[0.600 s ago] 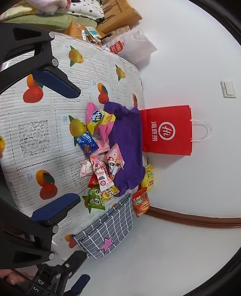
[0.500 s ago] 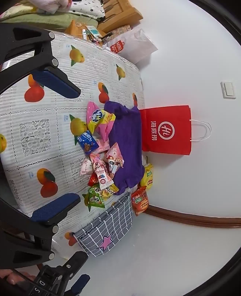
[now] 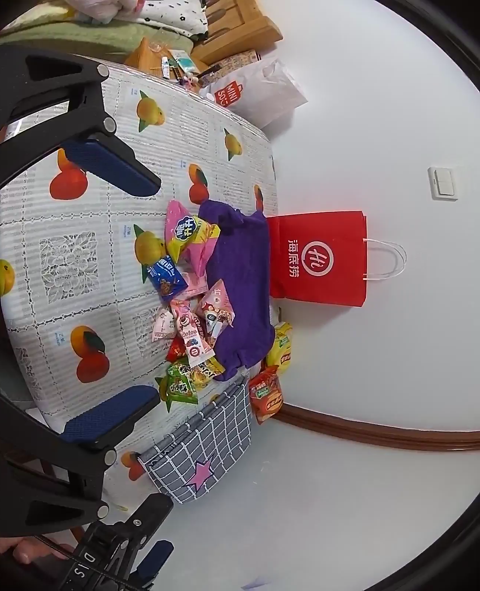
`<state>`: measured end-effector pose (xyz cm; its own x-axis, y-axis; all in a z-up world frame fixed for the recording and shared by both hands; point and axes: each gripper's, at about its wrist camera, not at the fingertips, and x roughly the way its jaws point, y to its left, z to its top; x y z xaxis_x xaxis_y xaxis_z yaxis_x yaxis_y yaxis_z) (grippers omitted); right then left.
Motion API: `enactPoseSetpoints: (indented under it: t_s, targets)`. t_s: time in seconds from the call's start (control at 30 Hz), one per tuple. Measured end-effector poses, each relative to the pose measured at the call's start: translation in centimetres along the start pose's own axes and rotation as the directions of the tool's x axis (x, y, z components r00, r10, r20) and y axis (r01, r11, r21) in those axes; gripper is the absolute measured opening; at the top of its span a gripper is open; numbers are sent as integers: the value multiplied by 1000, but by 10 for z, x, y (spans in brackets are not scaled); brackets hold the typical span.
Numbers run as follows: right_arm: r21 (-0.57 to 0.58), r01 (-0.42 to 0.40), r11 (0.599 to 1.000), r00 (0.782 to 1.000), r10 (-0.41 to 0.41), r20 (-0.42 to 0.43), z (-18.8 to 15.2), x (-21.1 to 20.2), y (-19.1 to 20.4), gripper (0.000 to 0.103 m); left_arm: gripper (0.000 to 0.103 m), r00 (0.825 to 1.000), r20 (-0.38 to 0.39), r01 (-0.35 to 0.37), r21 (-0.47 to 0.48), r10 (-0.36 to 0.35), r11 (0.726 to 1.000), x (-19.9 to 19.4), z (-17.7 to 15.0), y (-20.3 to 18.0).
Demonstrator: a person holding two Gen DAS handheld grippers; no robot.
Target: Organize snacks
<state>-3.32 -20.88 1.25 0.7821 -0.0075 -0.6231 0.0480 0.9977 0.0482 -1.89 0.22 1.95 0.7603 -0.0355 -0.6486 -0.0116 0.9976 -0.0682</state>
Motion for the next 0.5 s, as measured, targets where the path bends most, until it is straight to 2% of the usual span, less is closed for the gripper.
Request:
enactPoseSetpoints:
  t_s: [0.5]
  targets:
    - [-19, -5, 1000, 1000, 5, -1, -2, -1, 9, 102, 103, 1000, 11, -3, -10, 3, 1000, -3, 0, 1]
